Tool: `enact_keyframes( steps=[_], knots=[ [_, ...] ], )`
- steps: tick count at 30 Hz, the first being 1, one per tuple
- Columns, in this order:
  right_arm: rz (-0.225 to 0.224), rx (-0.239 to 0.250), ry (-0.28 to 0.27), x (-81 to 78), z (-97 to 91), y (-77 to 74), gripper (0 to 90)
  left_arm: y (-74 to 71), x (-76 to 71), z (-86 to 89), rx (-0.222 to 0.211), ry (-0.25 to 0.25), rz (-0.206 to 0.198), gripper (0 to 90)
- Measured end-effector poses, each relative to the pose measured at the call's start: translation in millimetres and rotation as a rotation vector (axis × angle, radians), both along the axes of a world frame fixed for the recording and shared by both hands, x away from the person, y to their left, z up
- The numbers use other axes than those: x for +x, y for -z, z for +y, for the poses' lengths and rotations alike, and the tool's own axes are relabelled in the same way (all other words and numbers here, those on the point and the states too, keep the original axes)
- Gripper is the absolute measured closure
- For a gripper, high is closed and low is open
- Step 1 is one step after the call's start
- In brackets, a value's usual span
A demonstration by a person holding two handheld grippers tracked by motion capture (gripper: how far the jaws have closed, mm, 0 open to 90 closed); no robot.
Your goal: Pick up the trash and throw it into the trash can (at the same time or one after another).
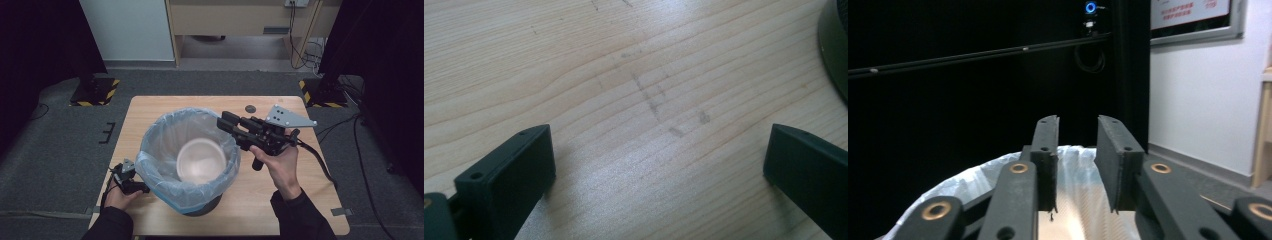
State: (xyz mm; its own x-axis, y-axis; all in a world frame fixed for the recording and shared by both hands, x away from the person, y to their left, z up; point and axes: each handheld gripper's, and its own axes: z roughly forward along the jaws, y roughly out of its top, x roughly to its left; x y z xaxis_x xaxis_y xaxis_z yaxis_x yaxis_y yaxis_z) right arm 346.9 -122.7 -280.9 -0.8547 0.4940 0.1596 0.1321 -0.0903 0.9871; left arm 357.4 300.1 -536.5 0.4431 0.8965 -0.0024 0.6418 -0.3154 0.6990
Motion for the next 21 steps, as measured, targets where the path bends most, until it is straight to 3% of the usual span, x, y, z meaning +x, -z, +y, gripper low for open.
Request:
enact_keyframes(
  steps=[3,4,5,8,10,11,14,21],
  knots=[
    [-0.015,0.012,0.037,0.3,-9.7,-6.6,60.1,-0.1,0.0,0.0,0.0,0.0,0.001,0.0],
    [-0.036,0.01,0.098,1.5,-19.2,-12.4,54.4,0.0,0.0,0.0,0.0,0.0,0.0,0.0],
    [-0.036,0.01,0.098,1.5,-19.2,-12.4,54.4,0.0,0.0,0.0,0.0,0.0,0.0,0.0],
    [-0.066,-0.027,0.207,5.4,-31.6,-17.7,45.2,0.0,0.0,0.0,0.0,0.0,0.001,0.0],
    [-0.087,-0.066,0.272,8.7,-35.7,-17.7,44.3,0.0,0.0,0.0,0.0,0.0,0.0,0.0],
    [-0.09,-0.062,0.291,10.7,-37.4,-16.2,44.2,0.0,0.0,0.0,0.0,0.0,0.0,0.0],
    [-0.054,-0.046,0.311,22.1,-43.7,-5.2,43.4,0.0,0.0,0.0,0.0,0.0,0.0,0.0],
    [0.007,-0.139,0.409,56.2,-55.8,40.7,41.3,0.0,0.0,0.0,0.0,0.0,0.0,0.0]
  ],
)
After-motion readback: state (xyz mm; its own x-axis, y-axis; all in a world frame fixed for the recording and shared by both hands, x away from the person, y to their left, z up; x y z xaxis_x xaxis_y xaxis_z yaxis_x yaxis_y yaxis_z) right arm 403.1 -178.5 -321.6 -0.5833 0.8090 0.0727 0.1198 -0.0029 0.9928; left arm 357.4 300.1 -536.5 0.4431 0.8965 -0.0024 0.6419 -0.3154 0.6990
